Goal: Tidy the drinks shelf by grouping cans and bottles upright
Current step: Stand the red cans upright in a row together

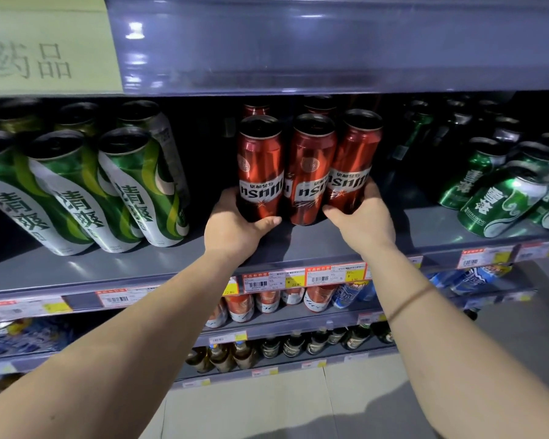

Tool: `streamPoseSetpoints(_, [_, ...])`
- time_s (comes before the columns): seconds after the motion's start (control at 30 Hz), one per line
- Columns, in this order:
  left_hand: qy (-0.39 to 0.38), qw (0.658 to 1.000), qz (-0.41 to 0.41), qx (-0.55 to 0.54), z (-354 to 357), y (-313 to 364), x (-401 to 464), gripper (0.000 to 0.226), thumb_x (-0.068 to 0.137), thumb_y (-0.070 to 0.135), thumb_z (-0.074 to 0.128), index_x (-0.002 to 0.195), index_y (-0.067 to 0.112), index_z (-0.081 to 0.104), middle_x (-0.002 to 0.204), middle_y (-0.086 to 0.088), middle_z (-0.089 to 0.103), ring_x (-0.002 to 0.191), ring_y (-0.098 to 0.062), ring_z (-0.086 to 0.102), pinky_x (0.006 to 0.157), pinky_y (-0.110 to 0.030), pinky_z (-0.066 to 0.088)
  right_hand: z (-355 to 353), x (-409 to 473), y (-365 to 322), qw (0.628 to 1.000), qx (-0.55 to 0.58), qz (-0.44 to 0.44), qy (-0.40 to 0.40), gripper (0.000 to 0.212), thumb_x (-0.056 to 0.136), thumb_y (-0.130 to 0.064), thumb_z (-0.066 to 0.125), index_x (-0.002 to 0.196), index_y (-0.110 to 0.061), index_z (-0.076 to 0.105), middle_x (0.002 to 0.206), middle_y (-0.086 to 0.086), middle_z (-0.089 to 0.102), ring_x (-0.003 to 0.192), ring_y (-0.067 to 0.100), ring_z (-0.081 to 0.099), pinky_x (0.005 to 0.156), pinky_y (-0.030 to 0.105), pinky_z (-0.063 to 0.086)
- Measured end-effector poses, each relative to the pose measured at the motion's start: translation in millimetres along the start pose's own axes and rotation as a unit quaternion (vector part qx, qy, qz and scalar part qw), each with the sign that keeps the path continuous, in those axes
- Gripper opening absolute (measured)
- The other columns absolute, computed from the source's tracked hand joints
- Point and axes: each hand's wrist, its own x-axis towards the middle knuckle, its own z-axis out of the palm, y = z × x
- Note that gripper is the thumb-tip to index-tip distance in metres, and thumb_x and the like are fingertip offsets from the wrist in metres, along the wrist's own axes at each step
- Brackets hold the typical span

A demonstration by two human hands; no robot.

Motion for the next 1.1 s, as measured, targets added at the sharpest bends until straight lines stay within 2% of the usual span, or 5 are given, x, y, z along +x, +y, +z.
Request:
streamPoseSetpoints(0.23, [0.052, 0.998, 0.037, 0.005, -8.9, 2.7, -7.9, 0.090, 0.062, 0.043, 0.089, 0.136, 0.012, 0.047, 0.129, -0.008, 0.057, 0.125, -0.027, 0.050, 0.102, -0.033, 0.044, -4.4, -44.2, 2.9, 0.991, 0.017, -0.042, 0.130, 0.070, 0.083, -0.030, 0.069, 0.145, -0.023, 0.035, 0.141, 0.002, 0.047, 0.131, 0.021, 0.042, 0.096, 0.027, 0.035])
streamPoseSetpoints(0.33, [0.115, 0.985, 0.127, 0.014, -18.8, 12.6, -37.2, 0.069, 0.069, 0.036, 0.085, 0.125, 0.007, 0.055, 0.114, -0.005, 0.053, 0.118, -0.027, 0.047, 0.099, -0.034, 0.041, 3.0, -67.9, 11.5, 0.986, 0.030, -0.051, 0.156, 0.054, 0.087, -0.027, 0.065, 0.138, -0.023, 0.047, 0.136, 0.001, 0.053, 0.129, 0.021, 0.043, 0.103, 0.031, 0.036])
streamPoseSetpoints(0.53, [-0.024, 0.958, 0.279, 0.064, 25.1, 26.5, -77.4, 0.045, 0.080, 0.025, 0.076, 0.118, 0.010, 0.056, 0.114, 0.008, 0.046, 0.115, -0.015, 0.046, 0.098, -0.025, 0.036, -10.3, -66.0, 15.4, 0.979, 0.069, -0.086, 0.171, 0.033, 0.090, -0.027, 0.061, 0.122, -0.025, 0.062, 0.115, -0.004, 0.062, 0.112, 0.009, 0.045, 0.094, 0.030, 0.040])
streamPoseSetpoints(0.77, [-0.076, 0.978, 0.189, 0.052, 139.1, 115.0, -100.1, 0.050, 0.085, 0.026, 0.073, 0.127, 0.009, 0.054, 0.116, 0.006, 0.045, 0.119, -0.019, 0.049, 0.100, -0.026, 0.037, -127.4, -32.5, 105.6, 0.949, 0.130, -0.083, 0.274, 0.016, 0.085, -0.019, 0.066, 0.101, -0.020, 0.063, 0.096, -0.012, 0.058, 0.095, 0.011, 0.054, 0.087, 0.034, 0.047])
streamPoseSetpoints(1.1, [-0.117, 0.991, 0.057, 0.017, 218.2, 176.9, -99.9, 0.080, 0.079, 0.035, 0.079, 0.145, 0.014, 0.036, 0.147, 0.000, 0.043, 0.131, -0.017, 0.046, 0.102, -0.032, 0.043, -190.1, 25.2, 147.4, 0.998, -0.043, -0.035, 0.032, 0.070, 0.088, -0.035, 0.063, 0.149, -0.018, 0.032, 0.140, 0.001, 0.053, 0.121, 0.018, 0.056, 0.101, 0.040, 0.044])
